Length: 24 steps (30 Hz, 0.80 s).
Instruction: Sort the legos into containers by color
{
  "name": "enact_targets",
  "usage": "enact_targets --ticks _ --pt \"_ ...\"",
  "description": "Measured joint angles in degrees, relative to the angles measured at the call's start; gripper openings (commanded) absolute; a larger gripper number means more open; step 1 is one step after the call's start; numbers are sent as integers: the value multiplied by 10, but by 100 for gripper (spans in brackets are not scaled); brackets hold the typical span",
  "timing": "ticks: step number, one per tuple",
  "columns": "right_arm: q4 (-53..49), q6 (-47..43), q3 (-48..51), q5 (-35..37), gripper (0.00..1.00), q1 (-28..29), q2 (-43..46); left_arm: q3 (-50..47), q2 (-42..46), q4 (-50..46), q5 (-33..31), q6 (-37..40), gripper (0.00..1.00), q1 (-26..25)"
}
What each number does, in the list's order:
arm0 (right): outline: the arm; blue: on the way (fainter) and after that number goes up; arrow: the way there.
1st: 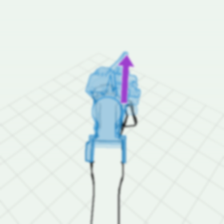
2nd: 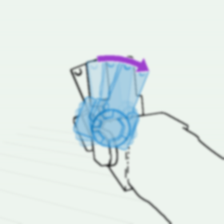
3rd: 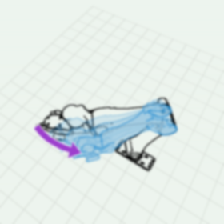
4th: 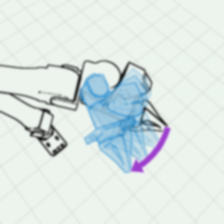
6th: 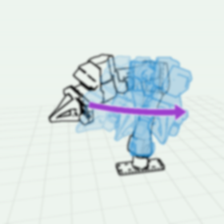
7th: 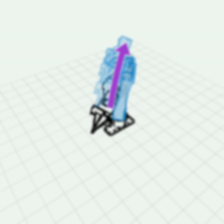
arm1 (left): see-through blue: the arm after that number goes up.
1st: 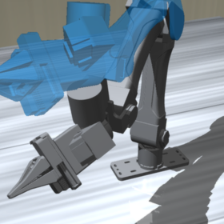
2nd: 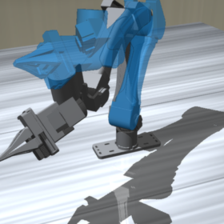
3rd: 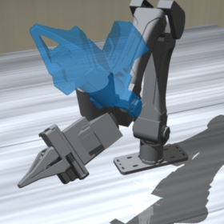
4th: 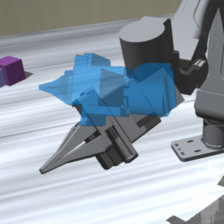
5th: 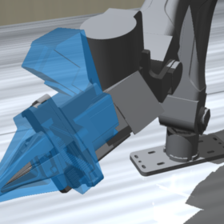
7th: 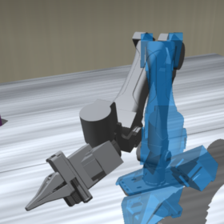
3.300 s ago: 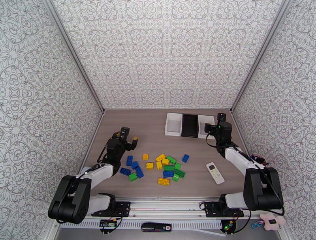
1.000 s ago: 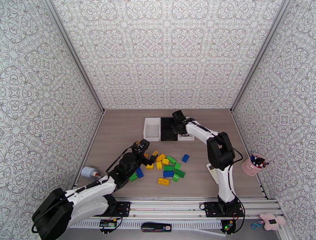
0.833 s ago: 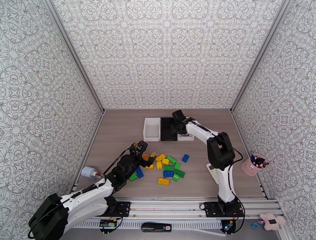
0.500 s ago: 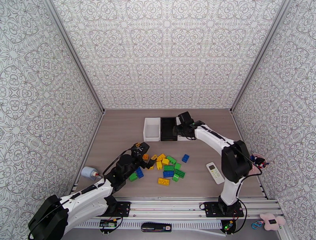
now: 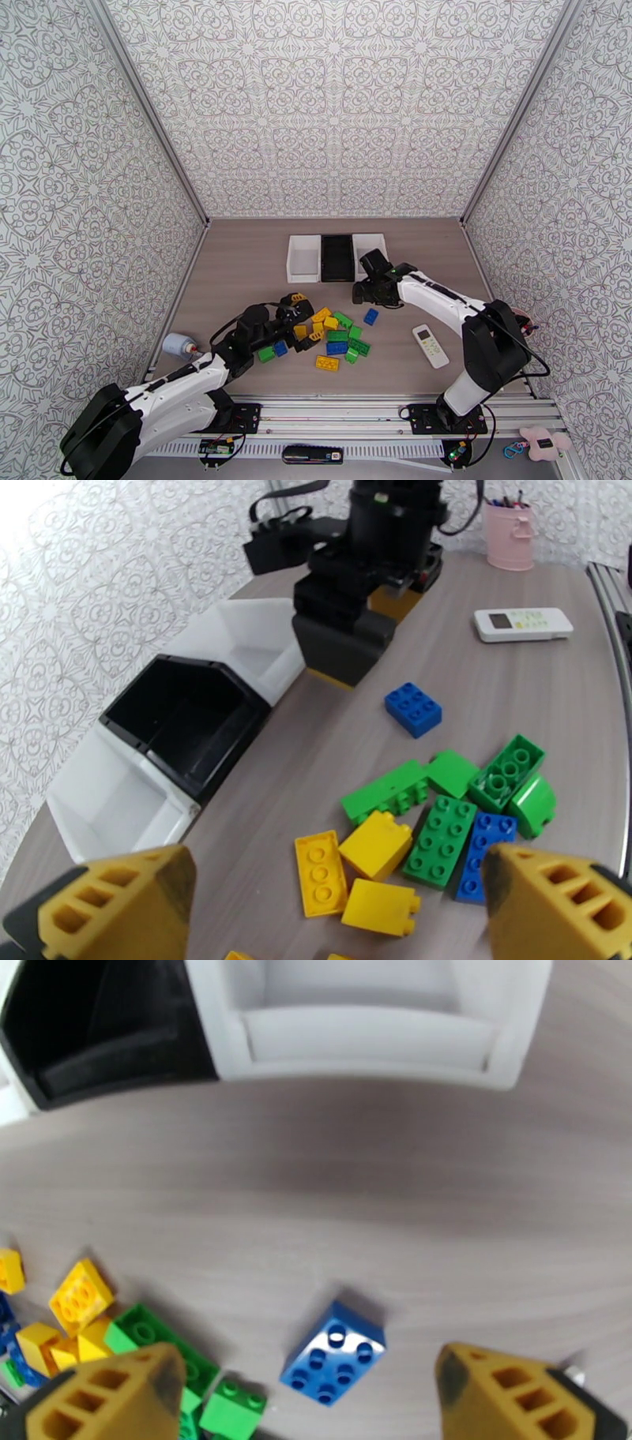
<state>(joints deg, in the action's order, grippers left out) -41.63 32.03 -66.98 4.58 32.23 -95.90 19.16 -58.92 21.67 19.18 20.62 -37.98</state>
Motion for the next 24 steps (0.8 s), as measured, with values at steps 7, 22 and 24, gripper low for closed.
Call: enact_targets --ticks 7,22,24 --pt "-15 12 -1 -9 75 0 -55 25 -14 -42 26 32 100 0" --pt "-23 25 -2 -36 52 0 -90 28 -14 -78 26 41 100 -2" --pt "-23 28 -2 -37 46 0 -92 28 -14 -78 26 41 100 -2"
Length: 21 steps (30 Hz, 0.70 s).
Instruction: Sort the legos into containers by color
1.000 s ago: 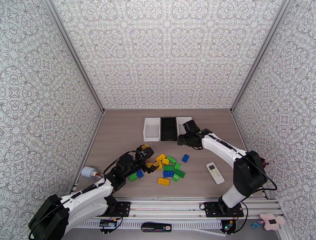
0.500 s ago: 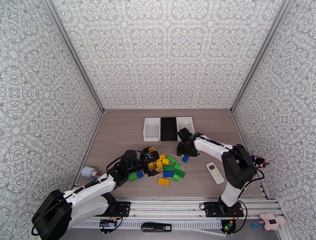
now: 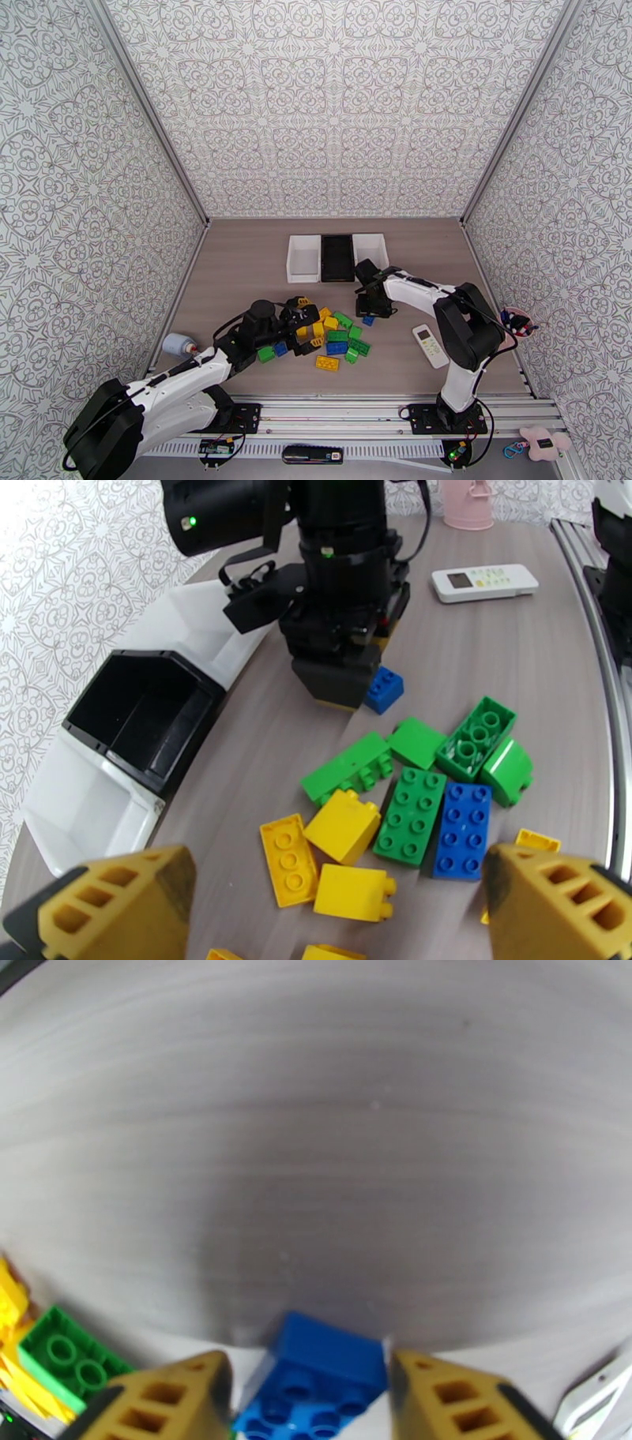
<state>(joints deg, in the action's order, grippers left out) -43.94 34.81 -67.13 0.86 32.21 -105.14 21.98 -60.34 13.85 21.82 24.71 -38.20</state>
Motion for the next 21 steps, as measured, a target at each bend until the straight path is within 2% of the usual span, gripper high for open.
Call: enact_targets --ticks 9,16,21 --pt "0 4 2 2 31 0 -3 0 -5 0 -5 0 100 -3" --pt "-4 -1 1 12 30 0 16 0 -5 1 -10 -3 100 -3" --pt "-2 -15 -42 30 29 -5 43 2 -10 19 -22 -10 100 -3"
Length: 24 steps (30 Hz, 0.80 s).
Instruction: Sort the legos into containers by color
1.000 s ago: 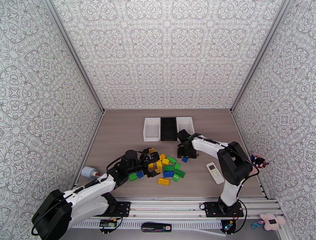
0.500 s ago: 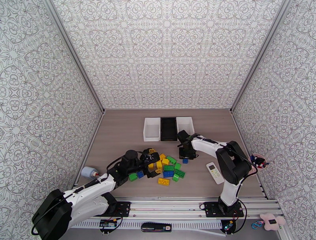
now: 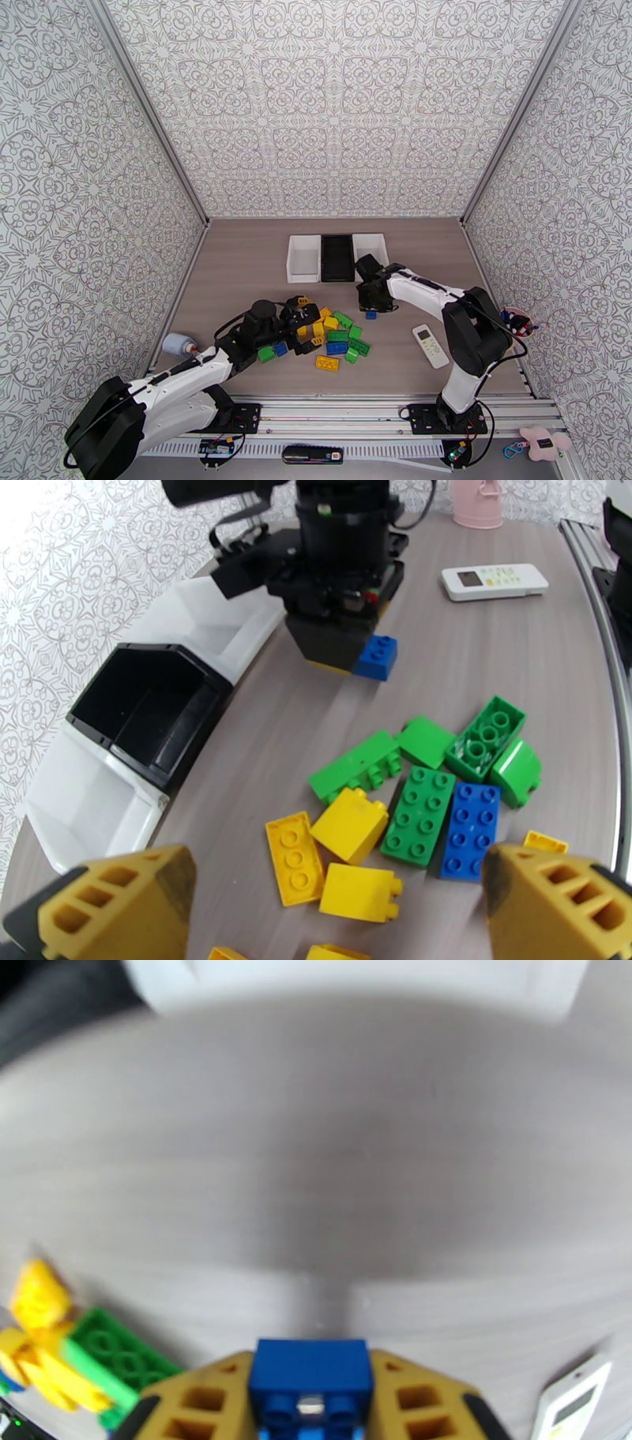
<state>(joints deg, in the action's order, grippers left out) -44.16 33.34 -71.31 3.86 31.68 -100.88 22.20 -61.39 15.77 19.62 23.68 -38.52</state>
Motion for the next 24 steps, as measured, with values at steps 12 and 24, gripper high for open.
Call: enact_targets --ticks 12,24 --pt "67 -60 -156 51 30 -61 -55 25 -15 41 -56 -30 100 -13" --pt "86 -109 -279 60 41 -93 -187 35 -14 51 -154 -71 100 -32"
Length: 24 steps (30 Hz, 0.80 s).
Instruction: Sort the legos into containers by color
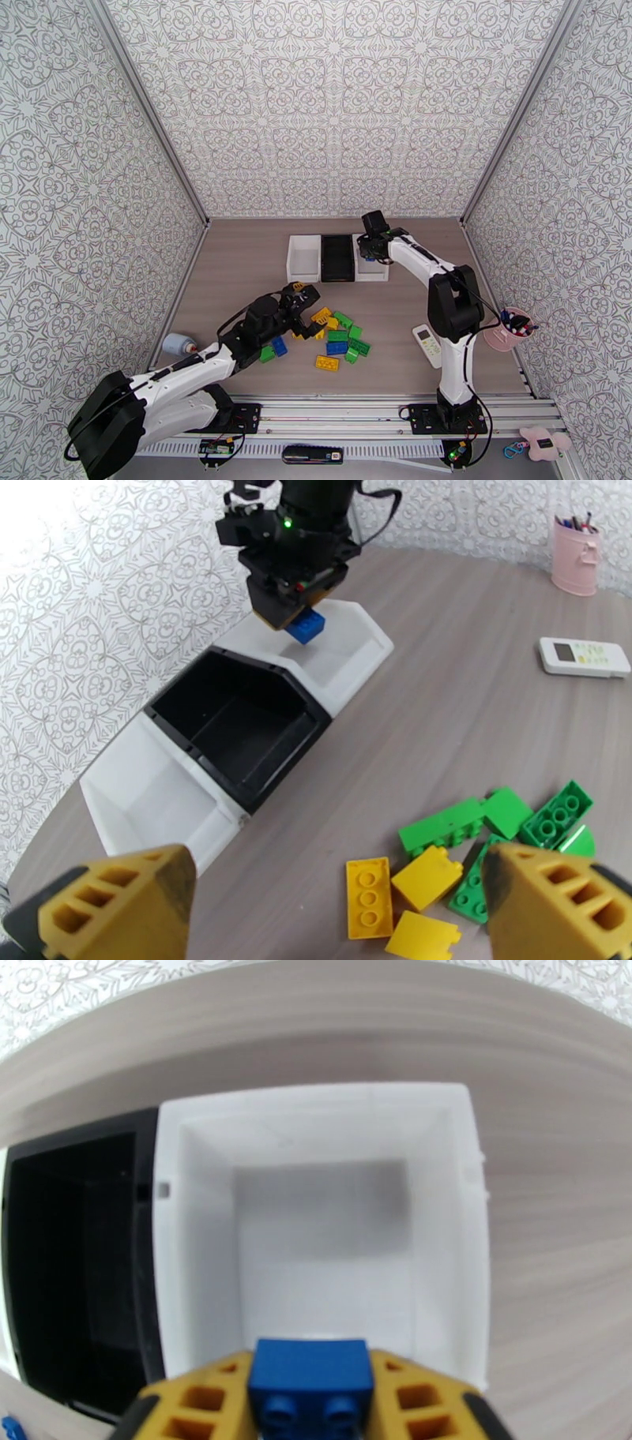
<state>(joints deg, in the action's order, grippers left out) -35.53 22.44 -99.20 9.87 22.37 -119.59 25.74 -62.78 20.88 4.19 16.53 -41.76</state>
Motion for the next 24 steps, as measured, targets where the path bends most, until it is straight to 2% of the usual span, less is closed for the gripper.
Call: enact_targets --ticks 3,5,10,13,18,24 --pt "0 -9 -2 0 49 0 -1 0 2 0 -4 31 100 -12" --pt "1 -14 -2 0 59 0 0 0 6 0 -5 41 100 -15" --pt "16 -29 44 -9 73 0 46 0 21 0 -49 13 100 -15" --pt "21 -37 84 -19 77 0 96 1 28 -5 -102 -35 100 -15" --pt "30 -49 139 -35 83 3 174 49 29 -80 -192 -164 100 -4" --pt "38 -71 204 -67 95 17 238 96 28 -195 -260 -301 100 19"
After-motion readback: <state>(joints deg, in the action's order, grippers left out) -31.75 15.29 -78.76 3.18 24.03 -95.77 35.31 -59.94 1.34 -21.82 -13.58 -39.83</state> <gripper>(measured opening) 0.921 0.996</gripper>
